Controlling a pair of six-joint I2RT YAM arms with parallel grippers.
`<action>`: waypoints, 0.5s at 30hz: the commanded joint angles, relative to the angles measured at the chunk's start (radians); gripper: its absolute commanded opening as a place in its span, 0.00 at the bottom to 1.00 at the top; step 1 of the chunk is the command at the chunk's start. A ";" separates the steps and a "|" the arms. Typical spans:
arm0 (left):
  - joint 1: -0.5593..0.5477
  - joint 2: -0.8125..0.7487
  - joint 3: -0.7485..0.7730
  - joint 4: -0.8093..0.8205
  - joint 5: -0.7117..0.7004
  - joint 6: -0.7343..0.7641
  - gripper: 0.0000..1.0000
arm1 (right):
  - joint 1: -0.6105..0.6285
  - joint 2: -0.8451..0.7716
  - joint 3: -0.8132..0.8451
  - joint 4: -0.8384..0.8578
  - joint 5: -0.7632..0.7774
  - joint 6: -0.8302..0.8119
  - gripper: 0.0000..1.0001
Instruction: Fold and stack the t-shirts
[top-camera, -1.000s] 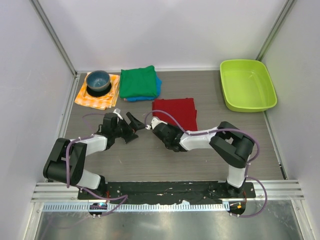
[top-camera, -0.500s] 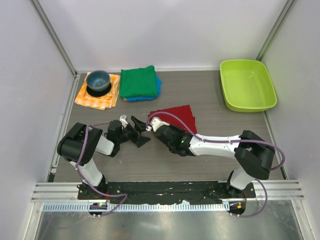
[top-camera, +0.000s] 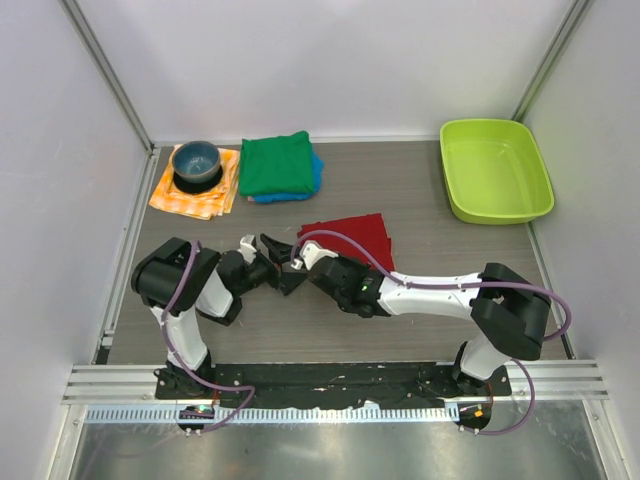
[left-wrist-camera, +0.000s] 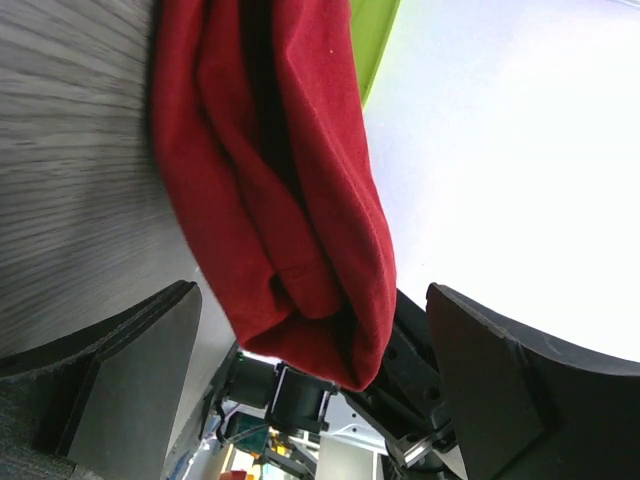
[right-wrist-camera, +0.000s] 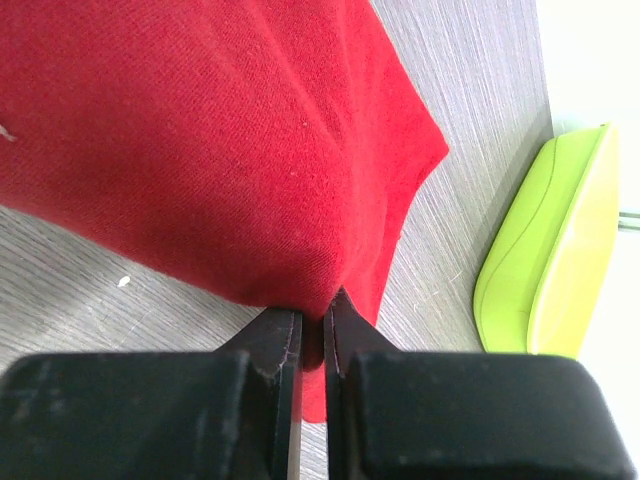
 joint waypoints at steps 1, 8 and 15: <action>-0.042 0.080 0.020 0.165 0.030 -0.122 1.00 | 0.021 -0.036 0.020 0.020 0.043 0.006 0.01; -0.091 0.120 0.011 0.175 0.038 -0.141 1.00 | 0.036 -0.039 0.037 0.014 0.054 -0.003 0.01; -0.114 0.151 -0.006 0.173 0.039 -0.138 1.00 | 0.050 -0.053 0.063 0.008 0.069 -0.021 0.01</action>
